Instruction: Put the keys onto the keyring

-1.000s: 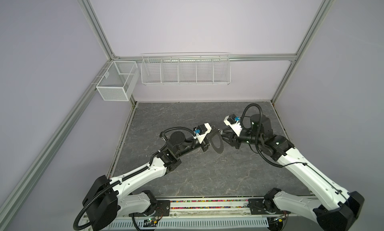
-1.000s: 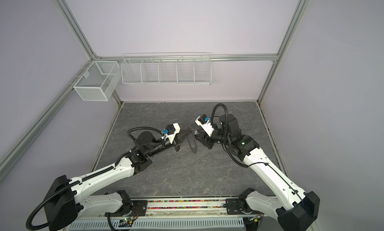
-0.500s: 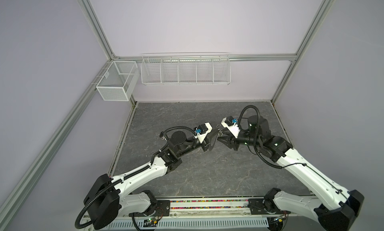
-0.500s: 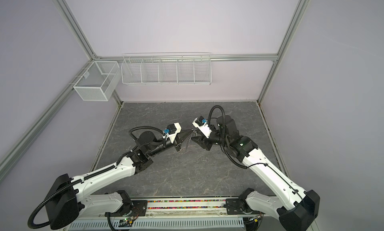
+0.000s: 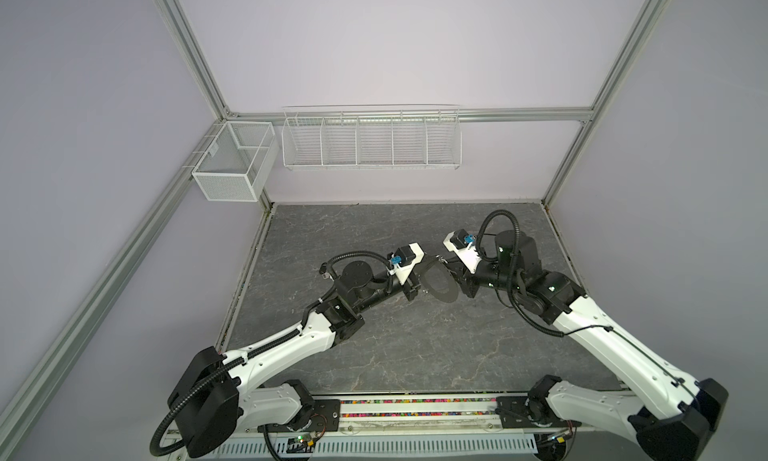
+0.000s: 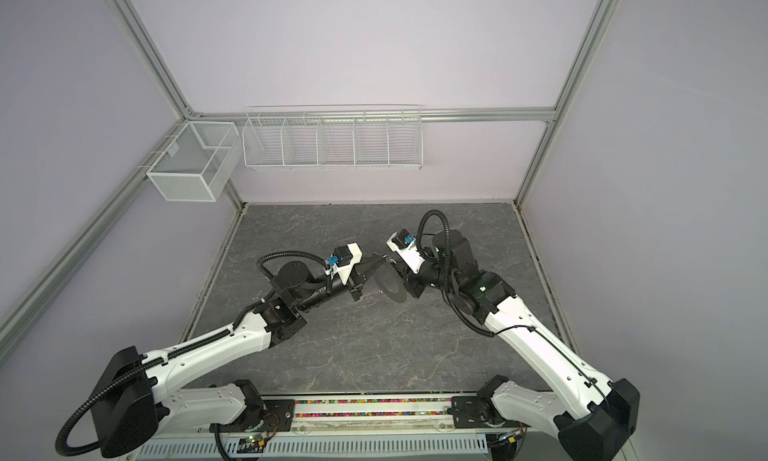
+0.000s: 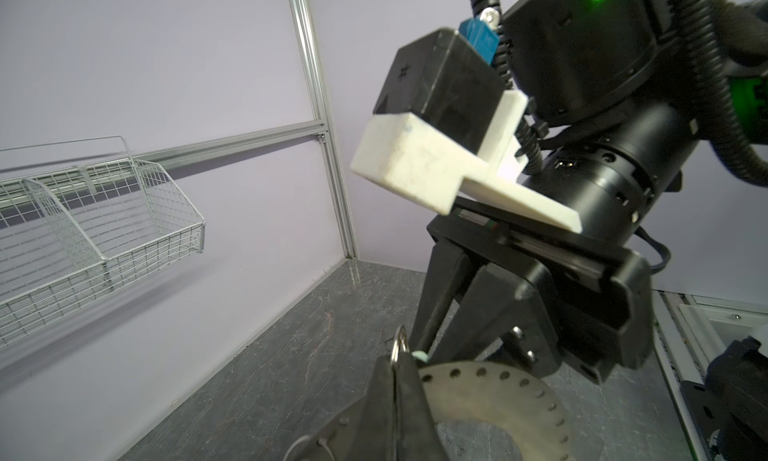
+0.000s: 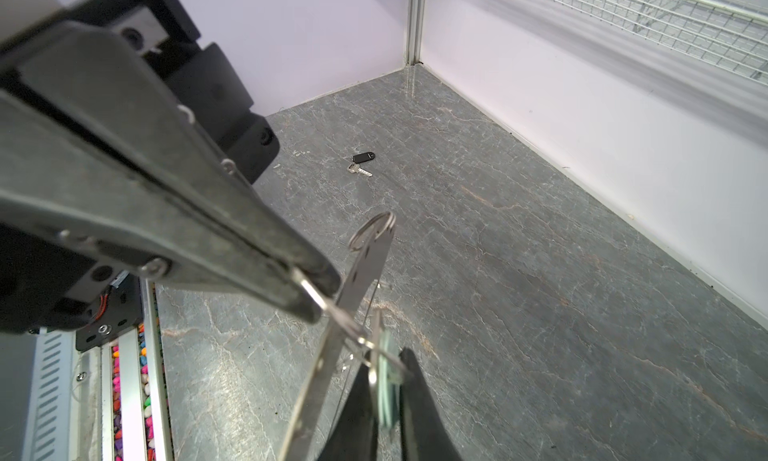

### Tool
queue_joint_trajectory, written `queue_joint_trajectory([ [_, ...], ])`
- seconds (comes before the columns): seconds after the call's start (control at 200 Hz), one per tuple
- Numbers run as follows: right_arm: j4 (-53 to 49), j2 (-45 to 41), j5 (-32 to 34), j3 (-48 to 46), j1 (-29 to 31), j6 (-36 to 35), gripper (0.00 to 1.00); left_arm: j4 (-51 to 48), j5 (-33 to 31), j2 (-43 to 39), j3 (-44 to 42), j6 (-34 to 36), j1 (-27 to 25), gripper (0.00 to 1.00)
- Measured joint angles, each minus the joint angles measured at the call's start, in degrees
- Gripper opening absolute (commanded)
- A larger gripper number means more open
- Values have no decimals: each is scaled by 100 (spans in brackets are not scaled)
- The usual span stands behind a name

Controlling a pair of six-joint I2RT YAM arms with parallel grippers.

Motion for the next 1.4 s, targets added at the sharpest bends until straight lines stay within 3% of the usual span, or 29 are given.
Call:
queue_joint_trajectory([
  [0.595,96,251,199,9,262,-291,8,177,-96,153,2,-105,2,0],
  [0.695,92,278,195,9,262,-365,23,166,-105,157,2,-107,28,0],
  [0.96,-361,87,328,17,302,-780,46,258,186,155,2,-162,192,0],
  [1.179,-603,-588,310,9,-260,-944,42,59,651,111,2,-190,332,0],
  [1.399,-496,-619,-955,-26,-570,-835,29,-181,1010,111,2,-188,332,0],
])
